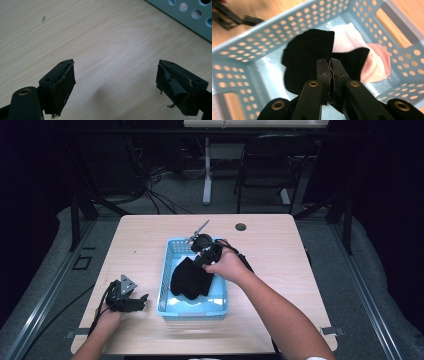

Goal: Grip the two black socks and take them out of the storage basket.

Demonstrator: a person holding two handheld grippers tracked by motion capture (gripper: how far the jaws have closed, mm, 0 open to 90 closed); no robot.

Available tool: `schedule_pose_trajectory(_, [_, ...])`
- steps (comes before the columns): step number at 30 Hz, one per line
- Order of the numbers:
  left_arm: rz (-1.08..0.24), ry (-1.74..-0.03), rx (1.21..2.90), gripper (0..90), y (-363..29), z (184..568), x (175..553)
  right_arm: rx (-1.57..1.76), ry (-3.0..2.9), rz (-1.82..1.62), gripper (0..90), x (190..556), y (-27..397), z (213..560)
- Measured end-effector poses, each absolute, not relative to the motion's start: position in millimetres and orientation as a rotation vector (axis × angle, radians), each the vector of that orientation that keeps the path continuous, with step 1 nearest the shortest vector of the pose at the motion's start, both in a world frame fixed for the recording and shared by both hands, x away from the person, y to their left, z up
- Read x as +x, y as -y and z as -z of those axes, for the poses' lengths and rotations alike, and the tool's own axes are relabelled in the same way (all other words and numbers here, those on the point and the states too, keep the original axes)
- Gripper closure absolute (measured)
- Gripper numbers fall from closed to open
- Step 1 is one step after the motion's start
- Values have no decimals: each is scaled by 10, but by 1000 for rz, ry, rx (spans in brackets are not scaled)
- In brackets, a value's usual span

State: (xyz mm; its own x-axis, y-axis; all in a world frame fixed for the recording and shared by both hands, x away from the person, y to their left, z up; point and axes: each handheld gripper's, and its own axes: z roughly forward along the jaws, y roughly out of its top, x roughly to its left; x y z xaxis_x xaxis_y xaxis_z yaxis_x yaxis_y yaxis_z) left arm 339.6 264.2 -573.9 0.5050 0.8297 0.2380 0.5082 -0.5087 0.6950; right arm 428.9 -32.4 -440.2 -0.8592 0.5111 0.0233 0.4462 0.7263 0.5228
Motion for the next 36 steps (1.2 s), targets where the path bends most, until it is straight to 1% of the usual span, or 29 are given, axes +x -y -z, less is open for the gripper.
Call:
schedule_pose_trajectory(8, [-764, -1093, 2197, 156, -2643, 5739, 3394, 706, -2774, -845, 874, 4140, 271, 4046])
schedule_pose_trajectory(20, [-765, -1095, 2197, 156, -2642, 5739, 3394, 692, -2711, -898, 874, 4036, 455, 3668])
schedule_pose_trajectory(28, [-764, -1096, 2198, 156, -2643, 5740, 3395, 712, -2660, -910, 873, 3957, 748, 3483])
schedule_pose_trajectory(31, [-765, -1097, 2198, 156, -2640, 5740, 3393, 755, -2618, -906, 873, 3923, 988, 3395])
schedule_pose_trajectory(33, [-765, -1100, 2197, 156, -2639, 5742, 3392, 768, -2607, -909, 873, 3913, 1052, 3375])
schedule_pose_trajectory(34, [-766, -1098, 2201, 156, -2639, 5742, 3394, 797, -2579, -907, 873, 3883, 1200, 3329])
schedule_pose_trajectory(36, [-766, -1099, 2201, 156, -2639, 5744, 3394, 805, -2572, -905, 873, 3872, 1251, 3313])
